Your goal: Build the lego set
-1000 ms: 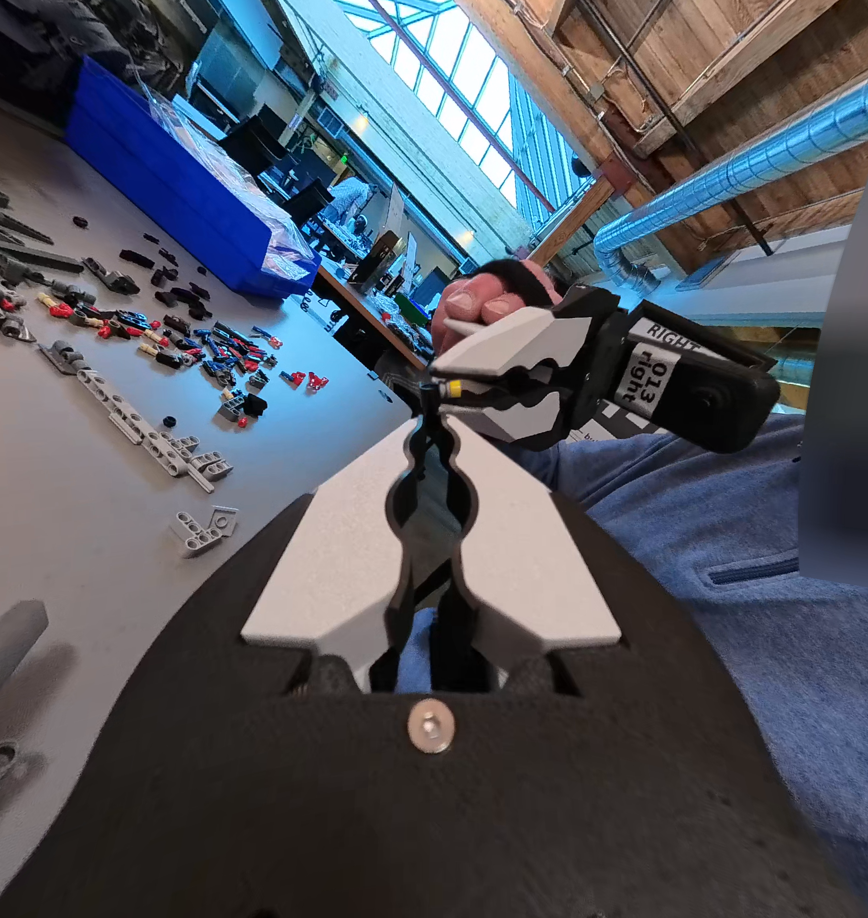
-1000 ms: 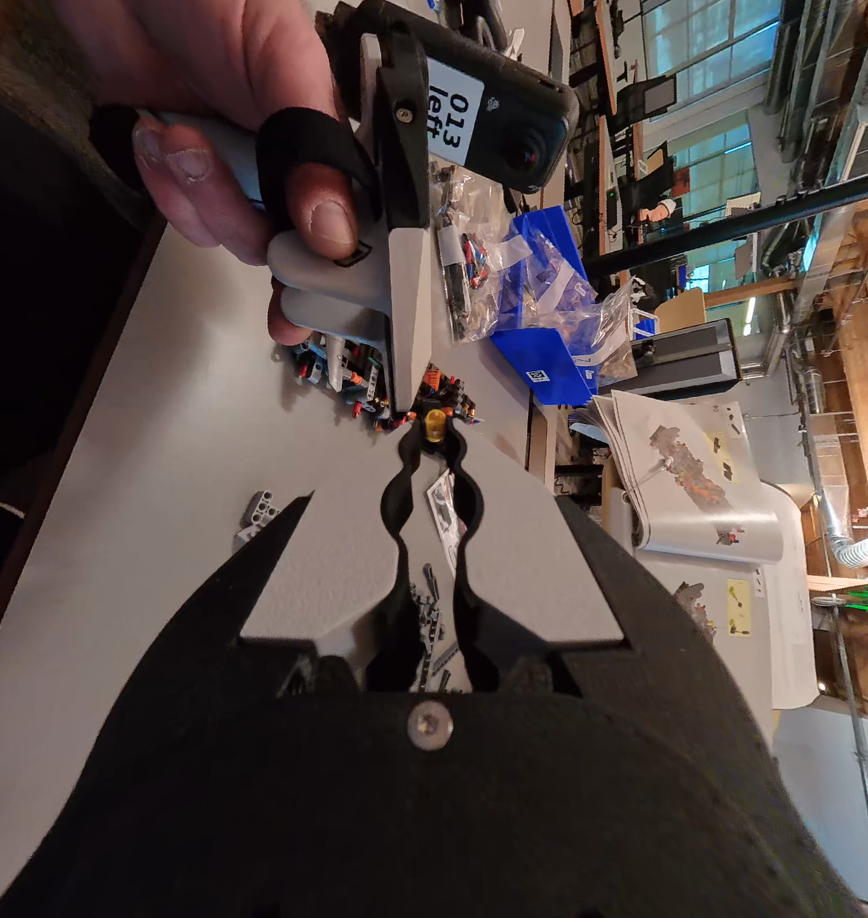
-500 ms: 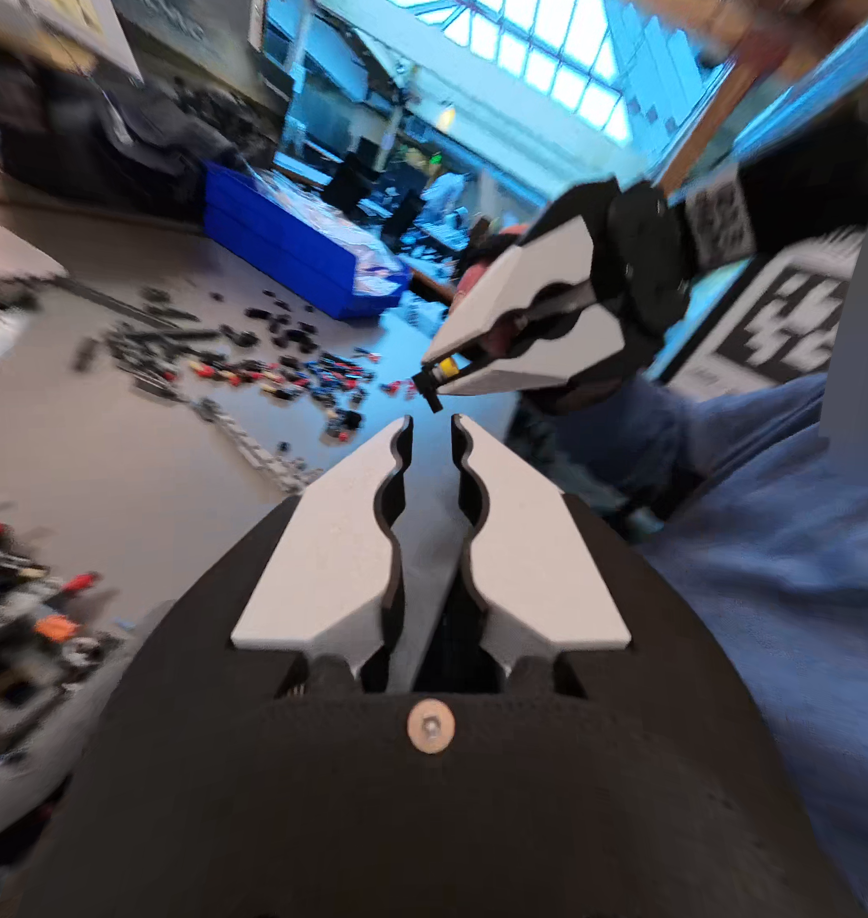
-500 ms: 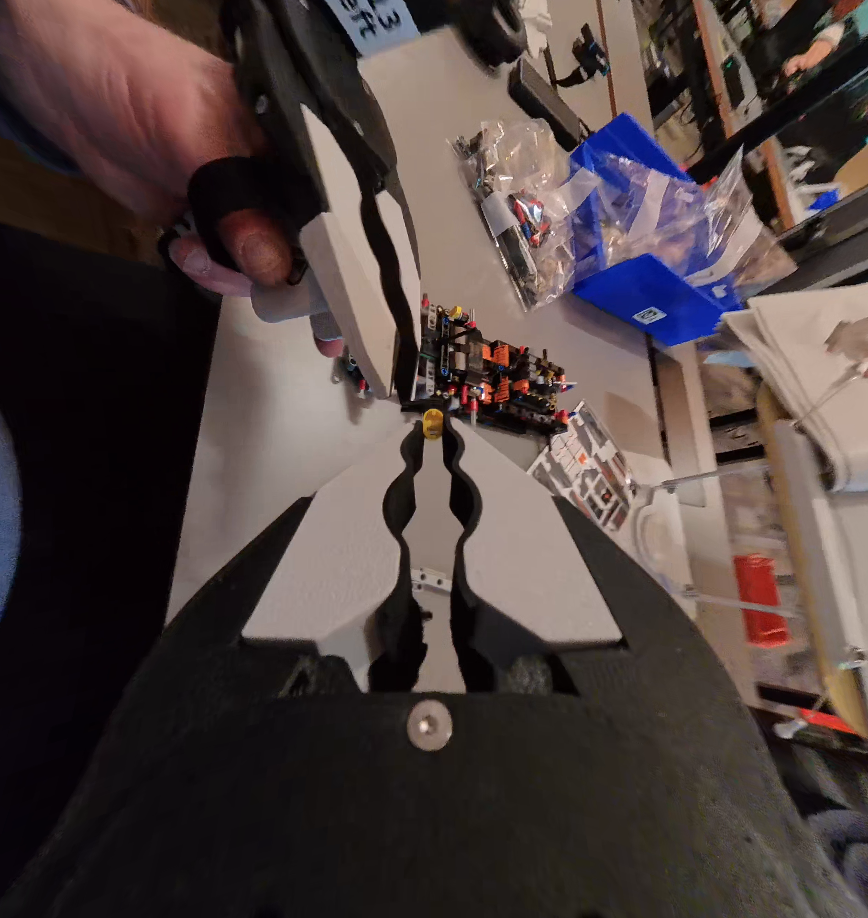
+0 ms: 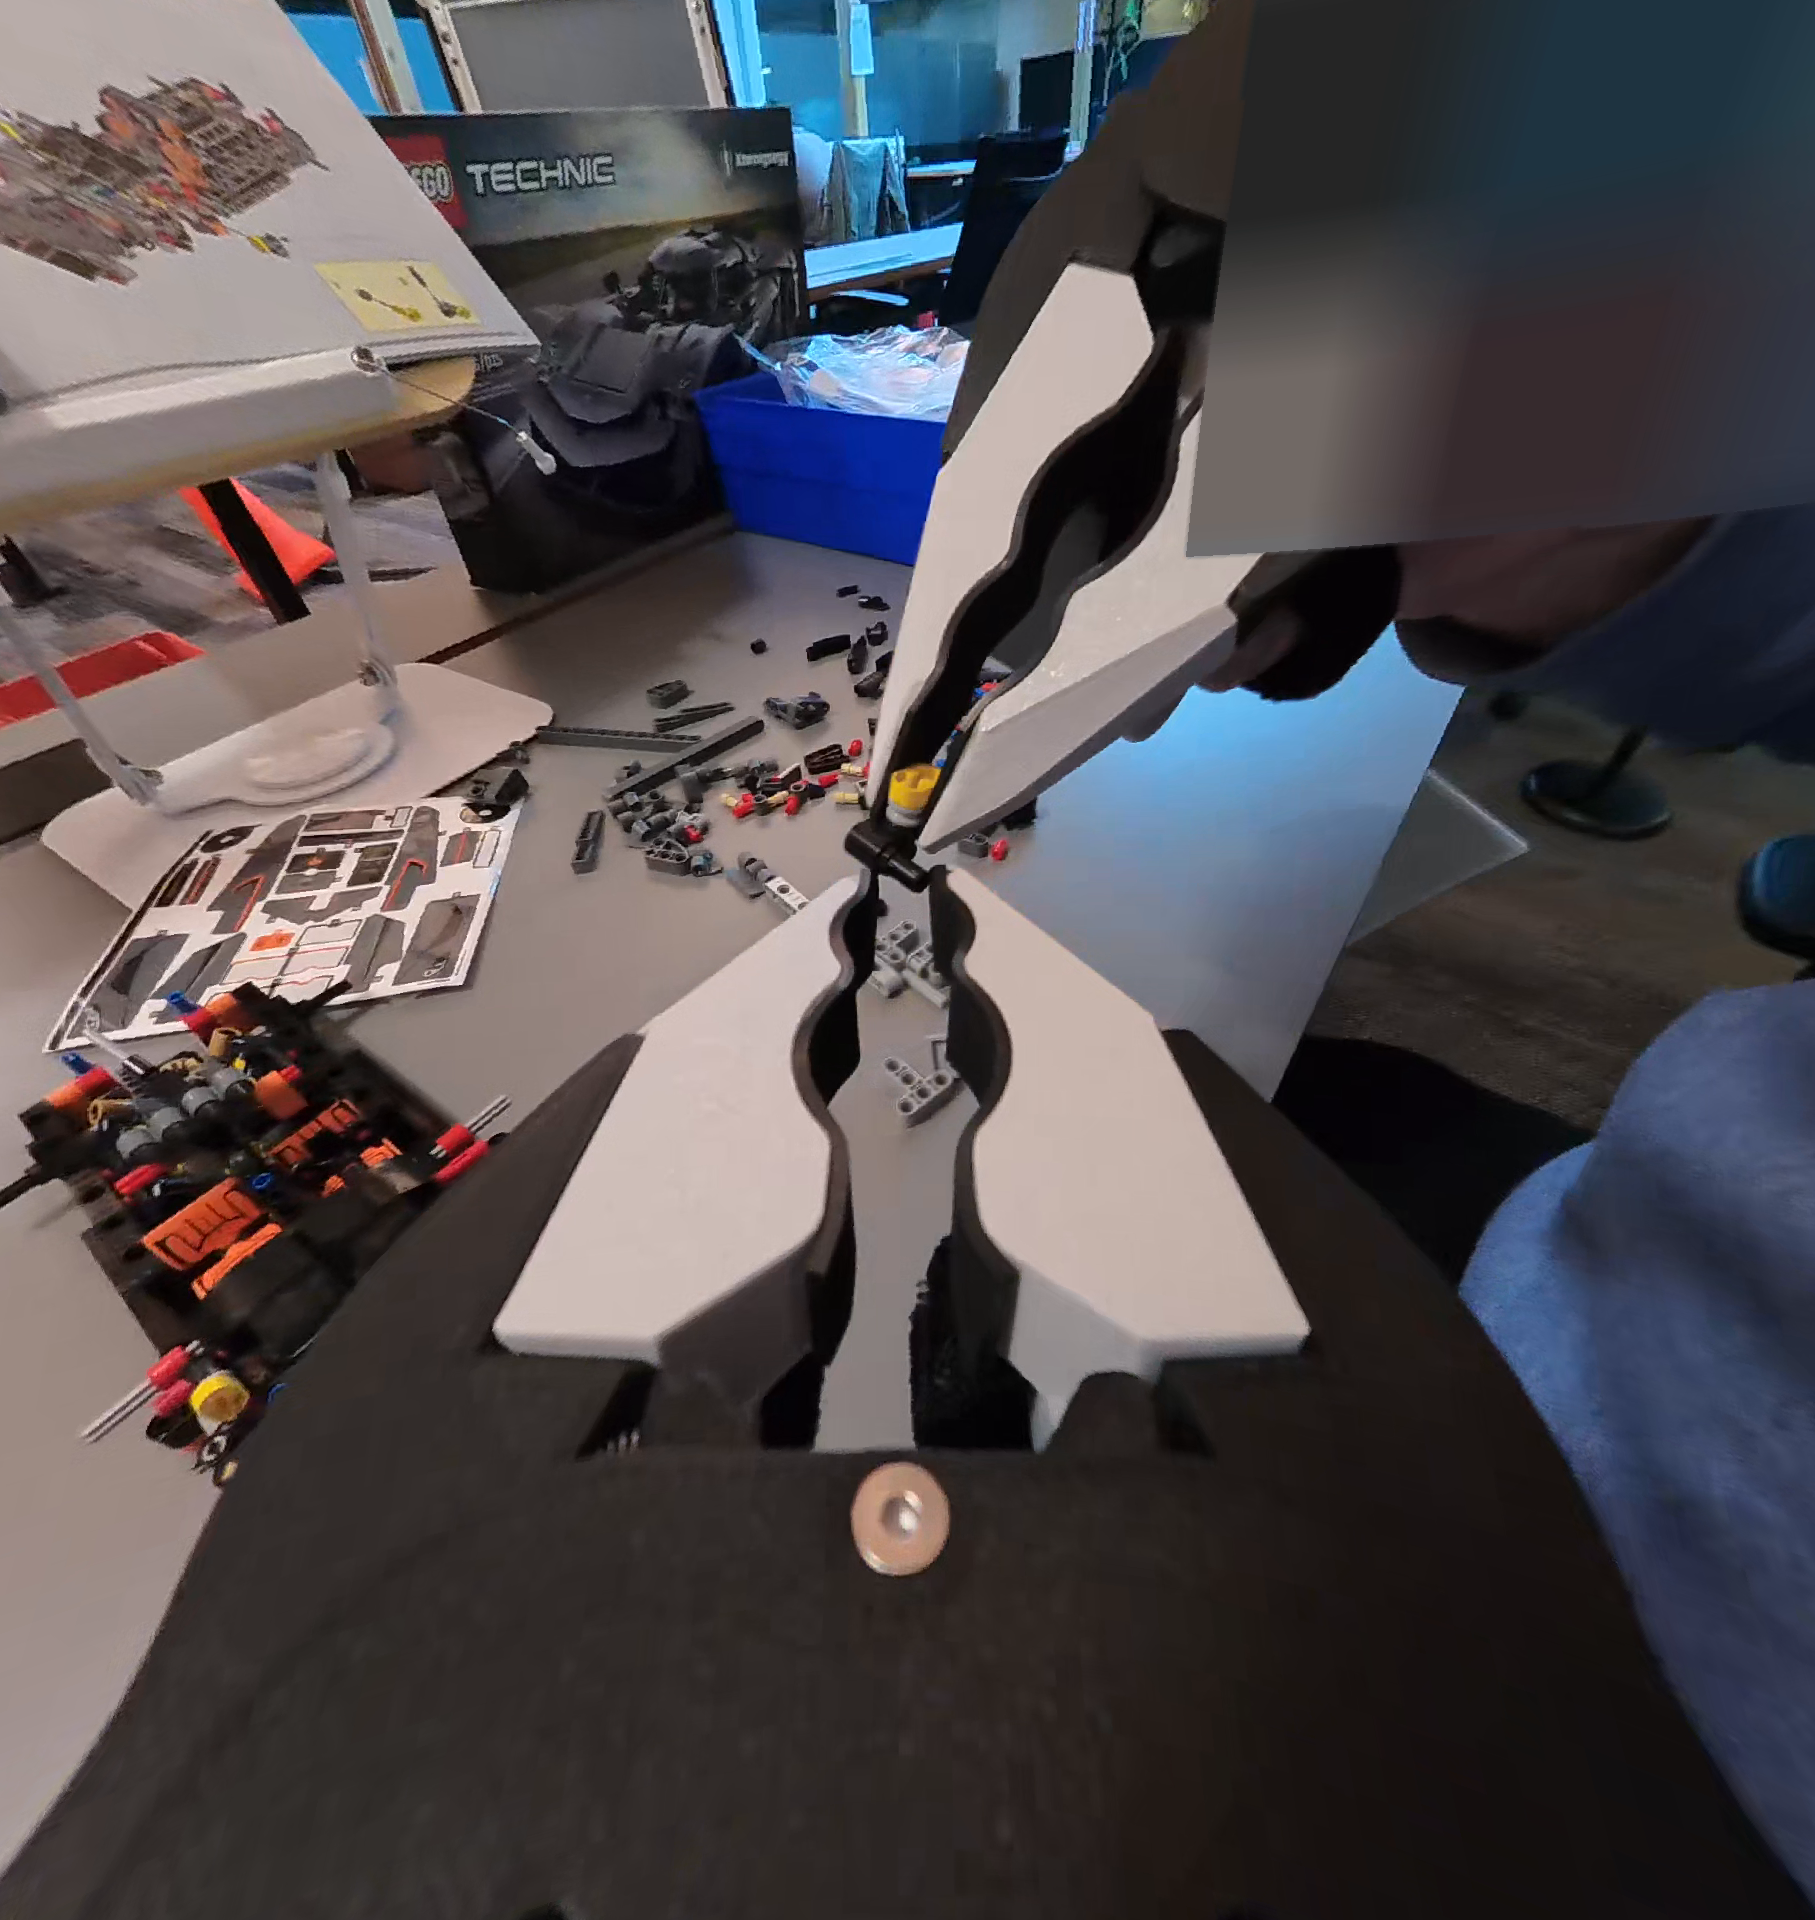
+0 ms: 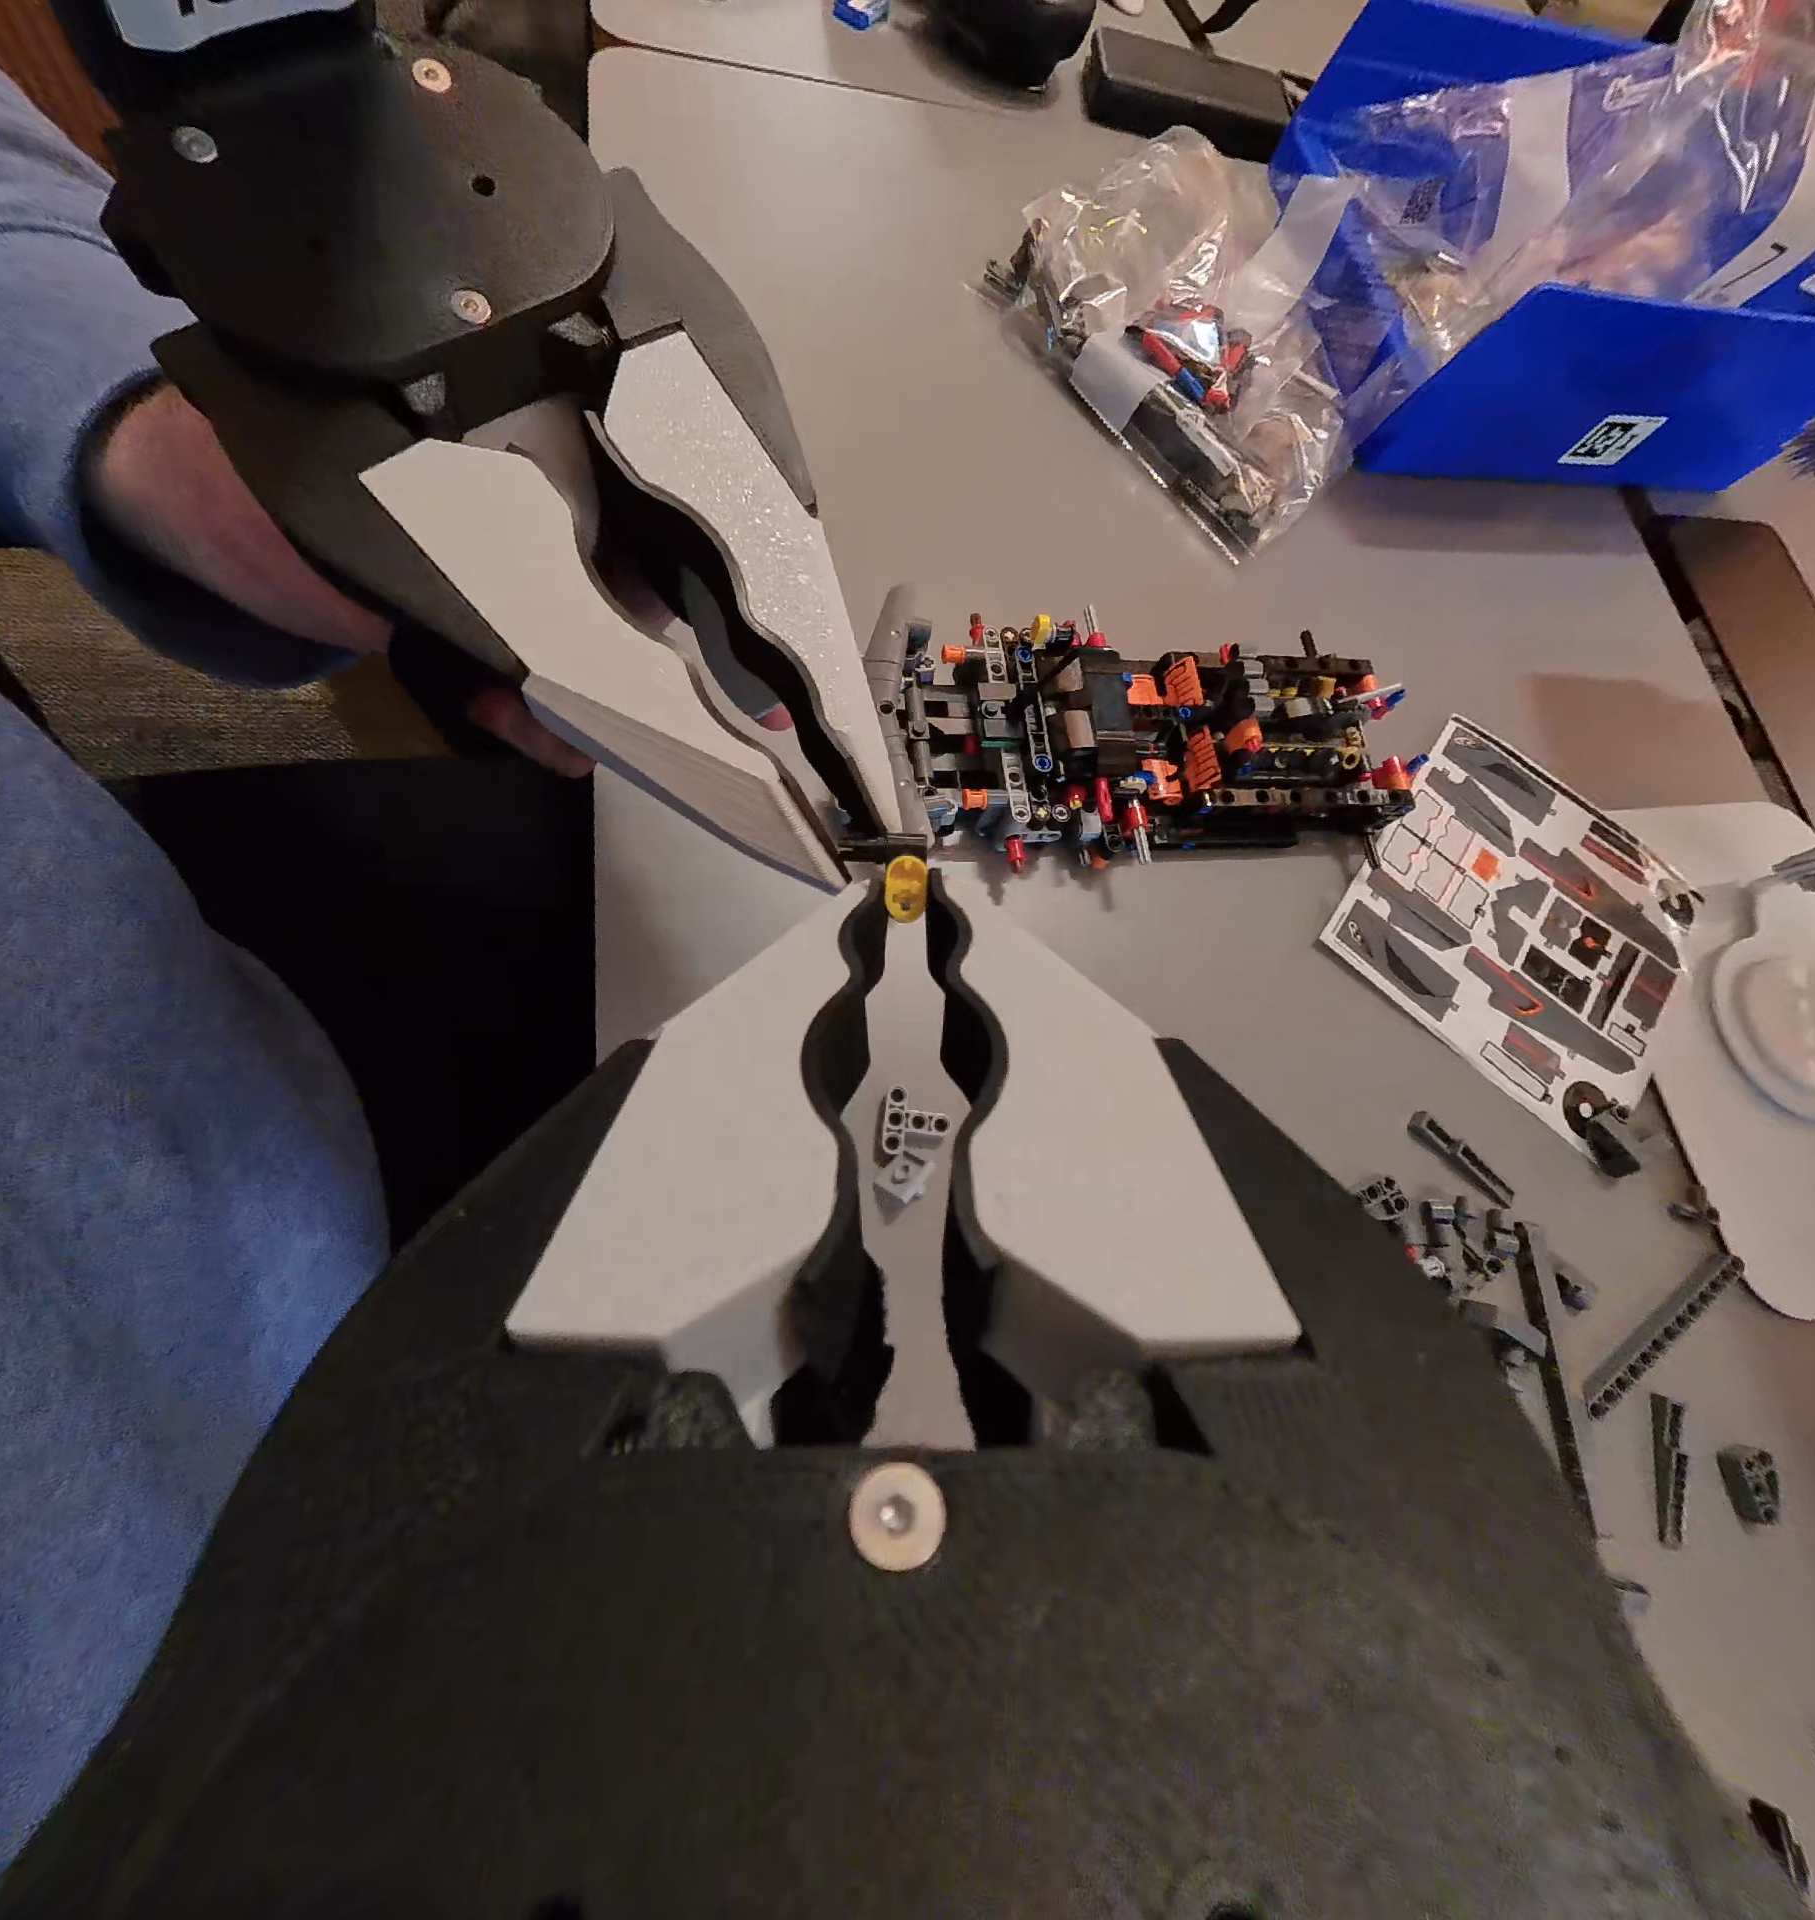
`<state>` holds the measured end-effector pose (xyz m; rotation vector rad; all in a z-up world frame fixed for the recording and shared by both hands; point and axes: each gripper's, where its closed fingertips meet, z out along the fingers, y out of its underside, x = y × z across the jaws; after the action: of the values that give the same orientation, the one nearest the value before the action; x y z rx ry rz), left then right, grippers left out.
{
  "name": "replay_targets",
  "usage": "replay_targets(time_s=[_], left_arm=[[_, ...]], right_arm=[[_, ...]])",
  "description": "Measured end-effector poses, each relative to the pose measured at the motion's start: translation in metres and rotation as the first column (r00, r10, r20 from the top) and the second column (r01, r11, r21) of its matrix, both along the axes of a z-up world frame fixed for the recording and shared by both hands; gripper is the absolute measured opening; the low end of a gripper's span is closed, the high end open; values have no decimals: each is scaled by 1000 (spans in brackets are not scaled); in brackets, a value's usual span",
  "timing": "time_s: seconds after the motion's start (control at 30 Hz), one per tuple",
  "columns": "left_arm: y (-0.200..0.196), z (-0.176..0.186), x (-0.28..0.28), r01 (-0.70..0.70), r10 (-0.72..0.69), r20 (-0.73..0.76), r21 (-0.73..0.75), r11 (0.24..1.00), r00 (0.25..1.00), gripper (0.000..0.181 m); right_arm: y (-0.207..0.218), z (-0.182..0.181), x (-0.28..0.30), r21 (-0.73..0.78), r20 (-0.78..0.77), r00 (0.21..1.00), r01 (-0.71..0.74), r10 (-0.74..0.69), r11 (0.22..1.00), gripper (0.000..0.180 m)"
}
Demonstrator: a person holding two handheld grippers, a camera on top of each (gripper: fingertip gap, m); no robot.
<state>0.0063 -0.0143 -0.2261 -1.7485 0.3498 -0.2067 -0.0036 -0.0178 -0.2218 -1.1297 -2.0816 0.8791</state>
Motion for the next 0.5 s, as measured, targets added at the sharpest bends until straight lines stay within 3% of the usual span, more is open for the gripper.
replay_targets(time_s=[0.1, 0.27, 0.5], left_arm=[[1, -3, -2, -13, 13, -23, -15, 1000, 1000, 6], [2, -3, -7, -72, 78, -208, 35, 997, 975, 7], [1, 1, -10, -94, 147, -554, 123, 988, 819, 9]], right_arm=[[1, -3, -2, 21, 9, 1000, 28, -28, 999, 4], [3, -3, -4, -42, 48, 998, 53, -51, 998, 4], [4, -5, -3, -263, 156, 988, 50, -9, 964, 4]])
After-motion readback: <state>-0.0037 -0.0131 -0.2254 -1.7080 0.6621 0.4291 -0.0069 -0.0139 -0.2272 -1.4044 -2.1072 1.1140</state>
